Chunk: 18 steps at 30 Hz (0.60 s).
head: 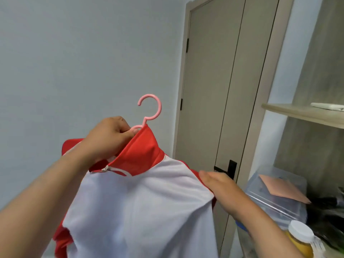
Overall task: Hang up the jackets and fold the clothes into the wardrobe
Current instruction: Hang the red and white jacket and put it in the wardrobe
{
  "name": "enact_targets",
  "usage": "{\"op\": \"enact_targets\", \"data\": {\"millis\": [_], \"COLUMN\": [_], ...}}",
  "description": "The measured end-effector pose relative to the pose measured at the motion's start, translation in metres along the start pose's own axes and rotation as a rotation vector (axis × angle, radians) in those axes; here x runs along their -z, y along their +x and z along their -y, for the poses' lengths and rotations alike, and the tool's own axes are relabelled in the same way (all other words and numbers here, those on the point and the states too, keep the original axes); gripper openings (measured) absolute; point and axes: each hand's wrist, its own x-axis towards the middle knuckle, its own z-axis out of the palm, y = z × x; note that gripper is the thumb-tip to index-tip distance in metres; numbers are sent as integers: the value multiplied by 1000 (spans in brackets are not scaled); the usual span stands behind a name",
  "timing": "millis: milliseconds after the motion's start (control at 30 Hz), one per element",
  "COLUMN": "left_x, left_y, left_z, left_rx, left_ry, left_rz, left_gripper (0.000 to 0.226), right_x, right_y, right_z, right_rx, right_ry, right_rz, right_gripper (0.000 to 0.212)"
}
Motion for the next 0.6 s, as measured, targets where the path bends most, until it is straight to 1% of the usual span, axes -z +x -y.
{"op": "enact_targets", "data": {"millis": [33, 67, 133, 200, 333, 367, 433, 500, 600], "left_x": [5, 10, 19, 24, 22, 21, 19, 20, 18], "left_y": [2, 4, 5, 5, 6, 7, 10, 15, 20], "left_z": [-4, -9, -14, -14, -8, -6, -4, -2, -2], "left_rx": [4, -5, -21, -42, -67, -60, 4, 74, 122], "left_ry": [25, 60, 123, 193, 380, 396, 310, 244, 326], "left_rz": [-1, -6, -21, -21, -36, -47, -84, -157, -215], "left_gripper": [44, 49, 51, 49, 47, 48, 51, 53, 51], "right_x": [2, 2, 0, -1, -3, -3, -2, 2, 8], "right_y": [-2, -3, -1, 5, 20, 25, 37, 48, 57], "right_z": [-5, -8, -9, -8, 5, 9, 15, 14, 3], "right_rx": [-65, -89, -73, -44, 56, 80, 121, 118, 125], "right_ry": [80, 176, 318, 379, 427, 423, 375, 299, 110], "right_rz": [47, 67, 70, 25, -128, -151, -193, -218, -248], "right_gripper": [50, 46, 37, 36, 43, 43, 42, 41, 41]}}
